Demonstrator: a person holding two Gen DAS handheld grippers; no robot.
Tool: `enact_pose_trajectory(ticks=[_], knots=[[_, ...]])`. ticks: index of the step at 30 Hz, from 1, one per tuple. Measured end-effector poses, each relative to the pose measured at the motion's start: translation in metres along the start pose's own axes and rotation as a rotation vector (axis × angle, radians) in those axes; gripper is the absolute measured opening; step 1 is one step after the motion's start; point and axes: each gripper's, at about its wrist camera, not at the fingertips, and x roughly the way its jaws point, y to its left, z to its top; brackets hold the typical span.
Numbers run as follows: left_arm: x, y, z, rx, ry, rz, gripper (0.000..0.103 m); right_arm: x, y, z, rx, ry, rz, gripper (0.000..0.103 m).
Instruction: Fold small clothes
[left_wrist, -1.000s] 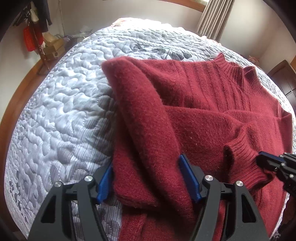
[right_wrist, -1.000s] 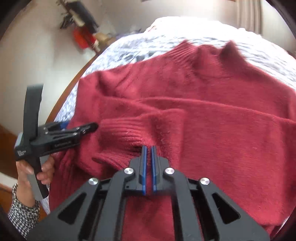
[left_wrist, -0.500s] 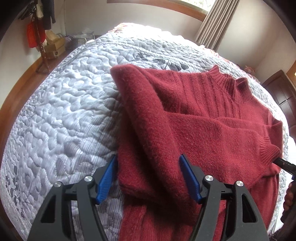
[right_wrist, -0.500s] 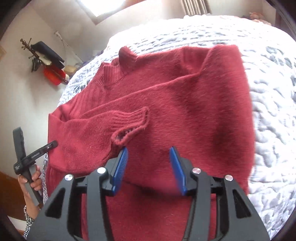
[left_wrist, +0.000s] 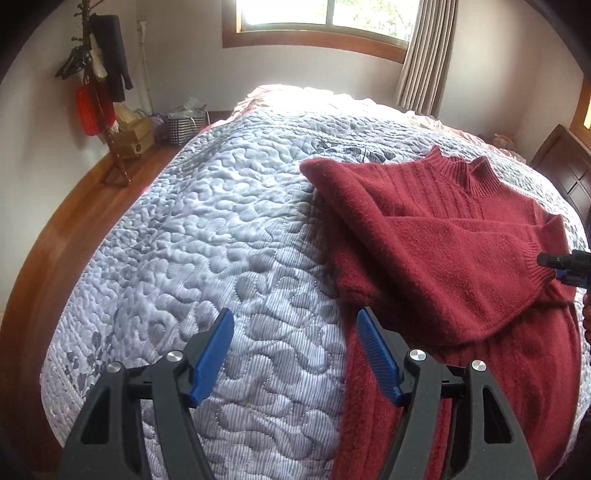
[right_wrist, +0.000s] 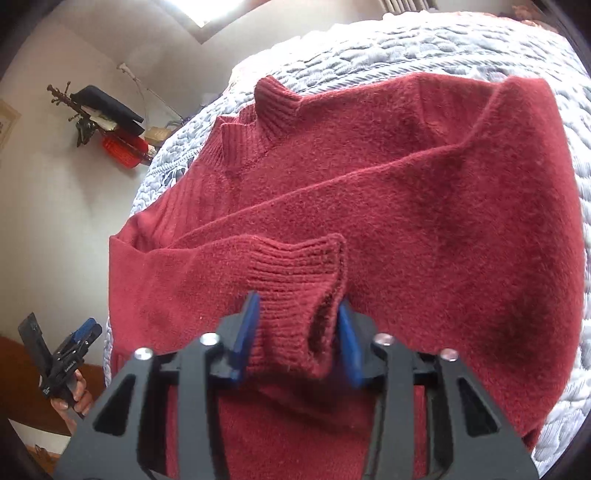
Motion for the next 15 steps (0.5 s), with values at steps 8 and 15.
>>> enact_pose_trajectory(ticks=[8, 15], knots=[[0.011, -0.011, -0.001, 0.022, 0.003, 0.015, 0.070, -0.059, 0.007, 0.011, -0.040, -0.172, 0.010, 0.006], [0.027, -0.023, 0.010, -0.001, 0.019, -0.001, 0.070, -0.093, -0.040, 0.011, 0.030, -0.235, -0.130, 0.006]])
